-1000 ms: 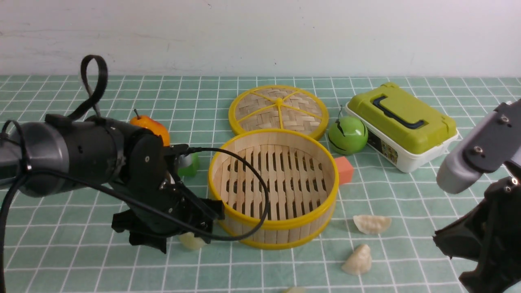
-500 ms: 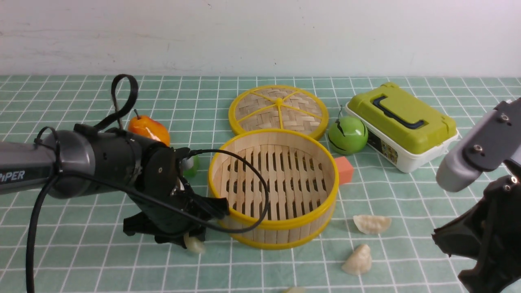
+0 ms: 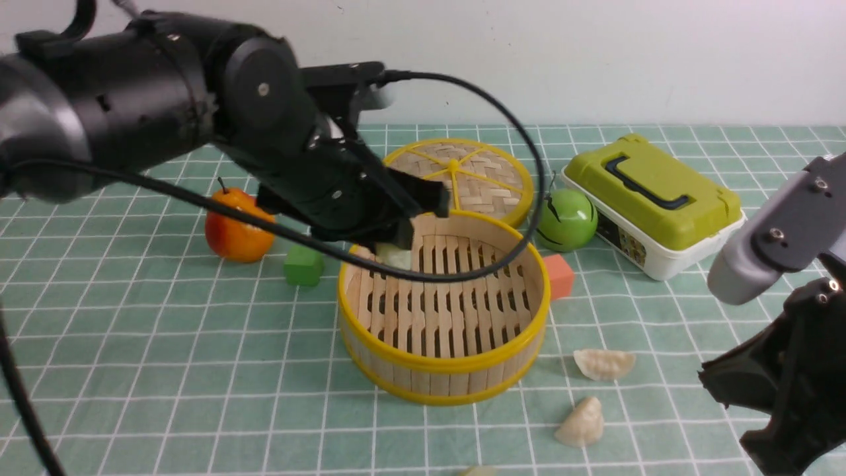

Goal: Put the dumplings into the steamer on the table with the blue tablecloth.
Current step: 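Place the dumpling into the bamboo steamer basket with the left gripper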

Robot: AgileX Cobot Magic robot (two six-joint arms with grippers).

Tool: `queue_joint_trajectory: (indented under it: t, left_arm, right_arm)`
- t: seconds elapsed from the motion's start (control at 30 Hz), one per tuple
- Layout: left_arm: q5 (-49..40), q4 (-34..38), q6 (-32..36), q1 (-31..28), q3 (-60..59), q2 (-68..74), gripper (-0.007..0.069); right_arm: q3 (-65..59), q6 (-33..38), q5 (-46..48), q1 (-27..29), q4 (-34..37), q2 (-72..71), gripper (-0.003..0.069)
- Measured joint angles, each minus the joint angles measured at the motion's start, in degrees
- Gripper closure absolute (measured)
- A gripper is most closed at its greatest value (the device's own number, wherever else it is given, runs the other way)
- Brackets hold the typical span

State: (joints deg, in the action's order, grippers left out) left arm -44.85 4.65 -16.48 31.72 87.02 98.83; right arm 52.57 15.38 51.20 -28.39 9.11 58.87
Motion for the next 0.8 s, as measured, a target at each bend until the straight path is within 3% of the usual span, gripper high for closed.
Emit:
queue_joint_trajectory:
  t: [0.23,0.57,0.63,0.8]
  left_arm:
    - [-4.19,1.3,0.49,0.78,17.6,17.77,0.0402]
    - [-7.08,-0.05,0.5,0.74,29.77,32.64,0.0395]
    - [-7.79,-1.02,0.5,0.74,30.07,32.77,0.036]
    - [-16.32,-3.01,0.55,0.74,34.48,32.02,0.0181]
  right_arm:
    - [0.0,0.0,0.93,0.0,-1.99,-1.8,0.065]
    - [0.0,0.0,2.09,-0.06,-5.29,-8.1,0.0643]
    - [0.0,0.0,2.09,-0.06,-5.34,-8.41,0.064]
    - [0.0,0.0,2.26,-0.06,-5.34,-8.47,0.0638]
